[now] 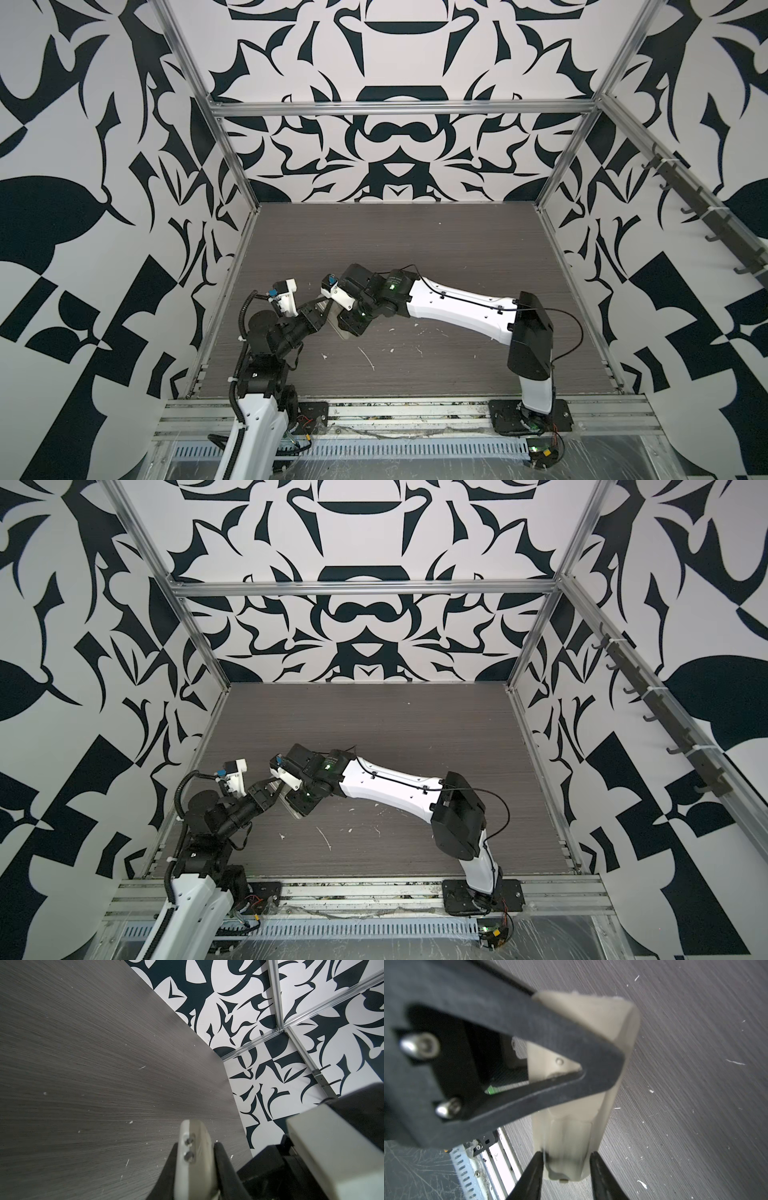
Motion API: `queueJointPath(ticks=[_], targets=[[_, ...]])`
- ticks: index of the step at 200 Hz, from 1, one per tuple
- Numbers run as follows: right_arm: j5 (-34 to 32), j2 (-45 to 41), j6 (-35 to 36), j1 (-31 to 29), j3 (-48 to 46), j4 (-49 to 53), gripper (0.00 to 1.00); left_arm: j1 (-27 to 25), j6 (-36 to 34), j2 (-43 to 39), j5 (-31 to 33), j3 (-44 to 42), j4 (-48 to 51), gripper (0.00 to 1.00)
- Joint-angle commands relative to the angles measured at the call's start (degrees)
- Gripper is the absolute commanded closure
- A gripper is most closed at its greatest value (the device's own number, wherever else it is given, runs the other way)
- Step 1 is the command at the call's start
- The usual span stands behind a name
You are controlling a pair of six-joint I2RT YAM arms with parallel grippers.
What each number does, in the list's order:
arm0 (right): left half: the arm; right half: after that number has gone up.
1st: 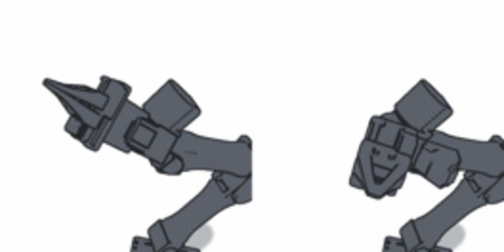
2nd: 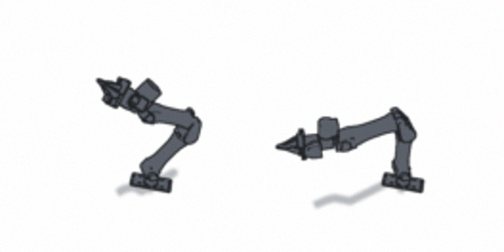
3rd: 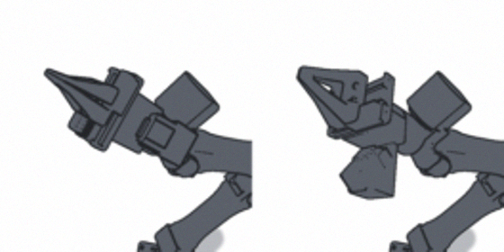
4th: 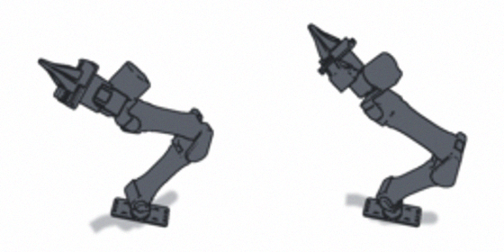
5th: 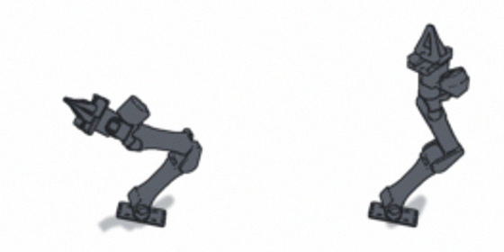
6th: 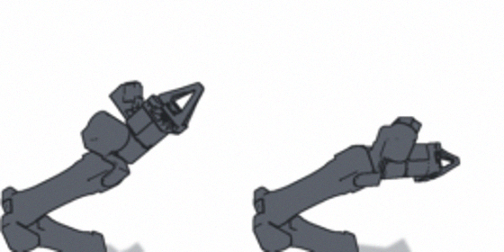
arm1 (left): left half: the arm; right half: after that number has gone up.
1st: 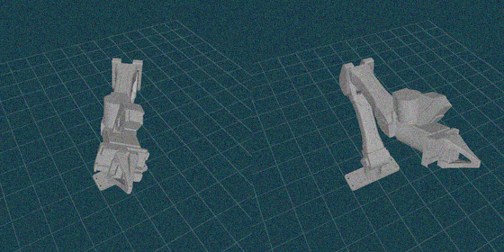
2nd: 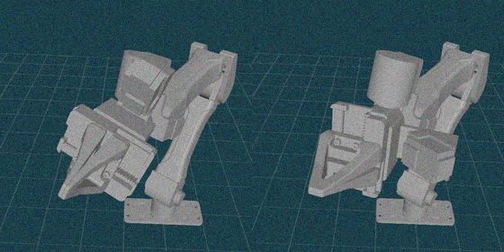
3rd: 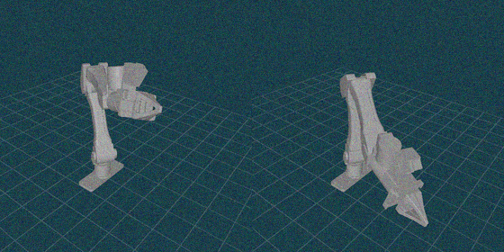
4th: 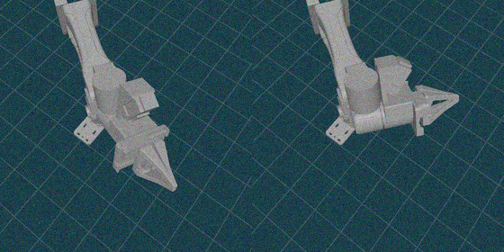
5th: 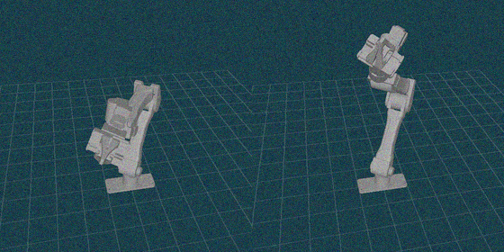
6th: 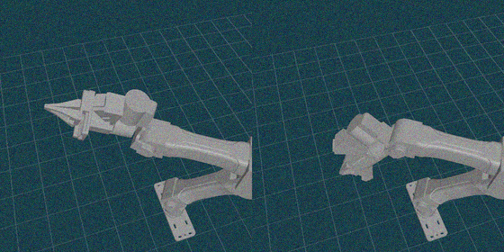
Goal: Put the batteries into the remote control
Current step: 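Open the right gripper and release the seated beige cover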
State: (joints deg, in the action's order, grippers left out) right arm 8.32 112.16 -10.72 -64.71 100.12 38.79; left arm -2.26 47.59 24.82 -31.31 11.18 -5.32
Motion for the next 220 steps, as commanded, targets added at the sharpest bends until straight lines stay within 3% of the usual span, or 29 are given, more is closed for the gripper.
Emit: queueJointPath(ticks=[1, 52, 125, 189, 220], targets=[[-0.8, -3.0, -0.3, -0.3, -0.3, -1.7, 0.56, -0.1, 0.3, -0.6, -1.0, 0.7, -1.9, 1.00], [-1.2, -4.3, -0.3, -0.3, -0.5, -1.7, 0.49, -0.1, 0.2, 0.2, -0.9, 0.8, -1.7, 1.00], [-1.2, -7.9, 0.5, -0.5, -2.5, -3.8, 0.45, -0.1, 0.4, 1.1, -1.2, 0.9, -2.3, 1.00], [-3.4, -18.3, 8.3, -0.5, -12.8, -8.9, 0.43, 0.0, 2.0, -0.3, -3.2, 1.0, -4.0, 1.00], [-7.2, -18.3, 9.8, -0.3, -13.7, -7.1, 0.41, -0.1, 2.6, -0.4, -3.9, 0.9, -4.4, 1.00]])
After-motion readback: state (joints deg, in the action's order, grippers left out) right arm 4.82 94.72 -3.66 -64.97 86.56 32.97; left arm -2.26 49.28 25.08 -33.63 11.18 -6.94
